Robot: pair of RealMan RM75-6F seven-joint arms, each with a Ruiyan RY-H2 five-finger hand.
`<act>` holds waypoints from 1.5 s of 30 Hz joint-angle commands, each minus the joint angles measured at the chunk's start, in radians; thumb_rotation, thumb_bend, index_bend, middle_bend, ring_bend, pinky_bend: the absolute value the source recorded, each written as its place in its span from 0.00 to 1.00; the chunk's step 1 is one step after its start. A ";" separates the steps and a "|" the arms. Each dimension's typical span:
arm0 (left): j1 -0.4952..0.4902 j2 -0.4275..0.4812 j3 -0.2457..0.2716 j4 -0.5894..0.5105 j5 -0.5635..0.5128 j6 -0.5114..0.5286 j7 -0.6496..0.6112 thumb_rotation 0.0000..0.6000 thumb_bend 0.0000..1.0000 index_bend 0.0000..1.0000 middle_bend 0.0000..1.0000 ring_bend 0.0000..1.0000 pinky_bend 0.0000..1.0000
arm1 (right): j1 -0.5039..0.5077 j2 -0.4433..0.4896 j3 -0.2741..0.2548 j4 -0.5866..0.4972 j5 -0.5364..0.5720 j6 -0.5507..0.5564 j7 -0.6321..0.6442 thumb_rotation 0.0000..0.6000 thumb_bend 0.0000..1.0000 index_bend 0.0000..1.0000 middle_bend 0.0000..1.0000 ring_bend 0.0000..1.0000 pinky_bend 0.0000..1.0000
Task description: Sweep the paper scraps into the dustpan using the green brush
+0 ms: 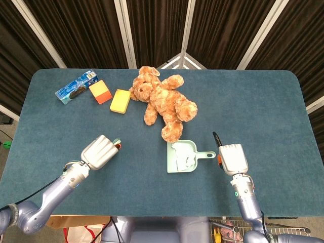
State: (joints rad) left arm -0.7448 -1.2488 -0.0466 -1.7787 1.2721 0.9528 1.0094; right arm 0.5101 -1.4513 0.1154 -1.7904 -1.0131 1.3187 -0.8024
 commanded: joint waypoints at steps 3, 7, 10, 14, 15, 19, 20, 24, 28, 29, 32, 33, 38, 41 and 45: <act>-0.027 -0.043 0.015 0.093 0.001 0.015 0.062 1.00 0.44 0.66 1.00 1.00 1.00 | -0.003 0.007 0.002 0.005 -0.005 -0.006 0.022 1.00 0.51 0.00 0.90 0.90 0.92; -0.015 -0.063 0.004 0.097 0.009 0.052 0.013 1.00 0.17 0.22 0.97 0.97 1.00 | -0.004 0.006 0.001 0.013 -0.009 -0.009 0.031 1.00 0.51 0.00 0.90 0.90 0.92; -0.004 -0.078 -0.009 0.085 0.029 0.092 -0.038 1.00 0.10 0.09 0.93 0.94 1.00 | -0.005 0.006 -0.001 0.014 -0.011 -0.009 0.032 1.00 0.51 0.00 0.90 0.90 0.92; 0.007 -0.083 -0.023 0.079 0.075 0.142 -0.090 1.00 0.07 0.01 0.89 0.92 1.00 | -0.003 0.008 0.002 0.009 -0.014 -0.008 0.031 1.00 0.51 0.00 0.90 0.90 0.92; 0.008 -0.080 -0.025 0.077 0.081 0.149 -0.094 1.00 0.07 0.01 0.88 0.91 1.00 | -0.003 0.009 0.003 0.006 -0.014 -0.008 0.031 1.00 0.51 0.00 0.90 0.90 0.92; 0.024 -0.063 -0.032 0.059 0.101 0.187 -0.122 1.00 0.07 0.01 0.80 0.86 0.96 | -0.002 0.013 0.006 0.001 -0.017 -0.006 0.032 1.00 0.51 0.00 0.90 0.90 0.92; 0.035 -0.058 -0.035 0.047 0.099 0.204 -0.138 1.00 0.07 0.01 0.76 0.83 0.93 | -0.003 0.016 0.007 -0.001 -0.020 -0.003 0.034 1.00 0.51 0.00 0.90 0.90 0.92; 0.105 -0.025 -0.035 -0.038 0.079 0.288 -0.225 1.00 0.06 0.00 0.43 0.58 0.66 | -0.017 0.038 -0.001 -0.010 -0.047 0.007 0.062 1.00 0.51 0.00 0.81 0.77 0.83; 0.219 0.052 0.010 -0.194 0.050 0.364 -0.404 1.00 0.05 0.00 0.09 0.22 0.35 | -0.048 0.092 -0.027 -0.028 -0.101 0.009 0.139 1.00 0.50 0.00 0.35 0.29 0.42; 0.245 0.080 0.029 -0.230 0.055 0.374 -0.455 1.00 0.05 0.00 0.04 0.15 0.29 | -0.057 0.110 -0.038 -0.033 -0.116 0.005 0.166 1.00 0.49 0.00 0.23 0.17 0.28; 0.327 0.171 0.106 -0.299 0.123 0.404 -0.612 1.00 0.04 0.00 0.00 0.03 0.13 | -0.090 0.172 -0.070 -0.041 -0.160 -0.004 0.252 1.00 0.41 0.00 0.02 0.01 0.08; 0.350 0.194 0.131 -0.302 0.155 0.418 -0.645 1.00 0.04 0.00 0.00 0.01 0.09 | -0.101 0.188 -0.077 -0.043 -0.172 -0.003 0.278 1.00 0.40 0.00 0.01 0.00 0.07; 0.456 0.246 0.234 -0.252 0.310 0.512 -0.741 1.00 0.04 0.00 0.00 0.00 0.02 | -0.165 0.255 -0.113 -0.065 -0.235 0.045 0.391 1.00 0.38 0.00 0.00 0.00 0.04; 0.539 0.241 0.283 -0.148 0.412 0.605 -0.816 1.00 0.04 0.00 0.00 0.00 0.00 | -0.231 0.300 -0.157 -0.048 -0.335 0.111 0.497 1.00 0.38 0.00 0.00 0.00 0.02; 0.600 0.240 0.301 -0.065 0.431 0.658 -0.870 1.00 0.04 0.00 0.00 0.00 0.00 | -0.304 0.329 -0.210 0.009 -0.428 0.183 0.576 1.00 0.38 0.00 0.00 0.00 0.00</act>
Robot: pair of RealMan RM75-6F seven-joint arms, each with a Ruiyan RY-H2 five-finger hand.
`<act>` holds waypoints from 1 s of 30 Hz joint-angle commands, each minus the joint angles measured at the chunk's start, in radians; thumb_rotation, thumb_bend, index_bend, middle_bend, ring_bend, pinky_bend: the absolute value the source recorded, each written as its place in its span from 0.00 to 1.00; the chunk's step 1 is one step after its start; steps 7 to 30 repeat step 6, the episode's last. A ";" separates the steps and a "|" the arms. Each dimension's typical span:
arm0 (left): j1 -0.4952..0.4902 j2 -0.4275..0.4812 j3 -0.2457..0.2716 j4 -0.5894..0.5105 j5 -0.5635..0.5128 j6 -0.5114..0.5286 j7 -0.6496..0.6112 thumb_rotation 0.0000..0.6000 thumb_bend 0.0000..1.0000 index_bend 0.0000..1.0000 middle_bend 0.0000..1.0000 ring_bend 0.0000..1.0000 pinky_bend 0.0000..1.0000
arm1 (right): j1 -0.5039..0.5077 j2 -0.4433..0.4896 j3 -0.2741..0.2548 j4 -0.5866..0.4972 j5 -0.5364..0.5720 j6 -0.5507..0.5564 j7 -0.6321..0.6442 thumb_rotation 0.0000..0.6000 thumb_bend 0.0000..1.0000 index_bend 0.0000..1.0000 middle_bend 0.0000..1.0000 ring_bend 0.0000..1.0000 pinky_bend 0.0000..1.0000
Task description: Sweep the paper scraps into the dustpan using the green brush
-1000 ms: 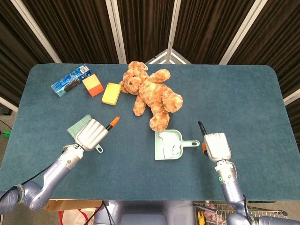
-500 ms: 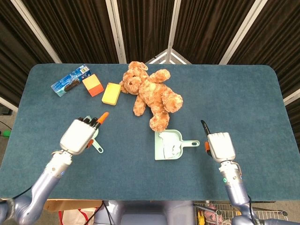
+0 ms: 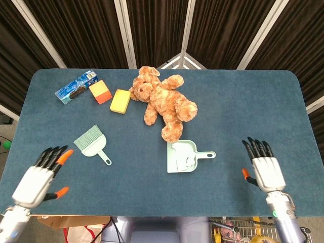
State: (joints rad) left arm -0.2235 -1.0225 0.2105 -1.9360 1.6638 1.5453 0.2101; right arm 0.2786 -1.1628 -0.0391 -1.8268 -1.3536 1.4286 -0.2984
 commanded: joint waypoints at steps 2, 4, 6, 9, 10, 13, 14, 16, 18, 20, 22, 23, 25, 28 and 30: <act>0.103 0.010 0.042 0.137 0.034 0.083 -0.084 1.00 0.04 0.00 0.00 0.00 0.00 | -0.101 0.050 -0.070 0.076 -0.132 0.113 0.094 1.00 0.38 0.00 0.00 0.00 0.00; 0.124 0.013 0.041 0.172 0.024 0.094 -0.101 1.00 0.04 0.00 0.00 0.00 0.00 | -0.128 0.054 -0.075 0.116 -0.168 0.157 0.110 1.00 0.38 0.00 0.00 0.00 0.00; 0.138 0.015 0.035 0.196 0.015 0.102 -0.119 1.00 0.04 0.00 0.00 0.00 0.00 | -0.144 0.056 -0.070 0.140 -0.179 0.178 0.128 1.00 0.38 0.00 0.00 0.00 0.00; 0.138 0.015 0.035 0.196 0.015 0.102 -0.119 1.00 0.04 0.00 0.00 0.00 0.00 | -0.144 0.056 -0.070 0.140 -0.179 0.178 0.128 1.00 0.38 0.00 0.00 0.00 0.00; 0.138 0.015 0.035 0.196 0.015 0.102 -0.119 1.00 0.04 0.00 0.00 0.00 0.00 | -0.144 0.056 -0.070 0.140 -0.179 0.178 0.128 1.00 0.38 0.00 0.00 0.00 0.00; 0.138 0.015 0.035 0.196 0.015 0.102 -0.119 1.00 0.04 0.00 0.00 0.00 0.00 | -0.144 0.056 -0.070 0.140 -0.179 0.178 0.128 1.00 0.38 0.00 0.00 0.00 0.00; 0.138 0.015 0.035 0.196 0.015 0.102 -0.119 1.00 0.04 0.00 0.00 0.00 0.00 | -0.144 0.056 -0.070 0.140 -0.179 0.178 0.128 1.00 0.38 0.00 0.00 0.00 0.00; 0.138 0.015 0.035 0.196 0.015 0.102 -0.119 1.00 0.04 0.00 0.00 0.00 0.00 | -0.144 0.056 -0.070 0.140 -0.179 0.178 0.128 1.00 0.38 0.00 0.00 0.00 0.00; 0.138 0.015 0.035 0.196 0.015 0.102 -0.119 1.00 0.04 0.00 0.00 0.00 0.00 | -0.144 0.056 -0.070 0.140 -0.179 0.178 0.128 1.00 0.38 0.00 0.00 0.00 0.00; 0.138 0.015 0.035 0.196 0.015 0.102 -0.119 1.00 0.04 0.00 0.00 0.00 0.00 | -0.144 0.056 -0.070 0.140 -0.179 0.178 0.128 1.00 0.38 0.00 0.00 0.00 0.00; 0.138 0.015 0.035 0.196 0.015 0.102 -0.119 1.00 0.04 0.00 0.00 0.00 0.00 | -0.144 0.056 -0.070 0.140 -0.179 0.178 0.128 1.00 0.38 0.00 0.00 0.00 0.00; 0.138 0.015 0.035 0.196 0.015 0.102 -0.119 1.00 0.04 0.00 0.00 0.00 0.00 | -0.144 0.056 -0.070 0.140 -0.179 0.178 0.128 1.00 0.38 0.00 0.00 0.00 0.00; 0.138 0.015 0.035 0.196 0.015 0.102 -0.119 1.00 0.04 0.00 0.00 0.00 0.00 | -0.144 0.056 -0.070 0.140 -0.179 0.178 0.128 1.00 0.38 0.00 0.00 0.00 0.00; 0.138 0.015 0.035 0.196 0.015 0.102 -0.119 1.00 0.04 0.00 0.00 0.00 0.00 | -0.144 0.056 -0.070 0.140 -0.179 0.178 0.128 1.00 0.38 0.00 0.00 0.00 0.00; 0.138 0.015 0.035 0.196 0.015 0.102 -0.119 1.00 0.04 0.00 0.00 0.00 0.00 | -0.144 0.056 -0.070 0.140 -0.179 0.178 0.128 1.00 0.38 0.00 0.00 0.00 0.00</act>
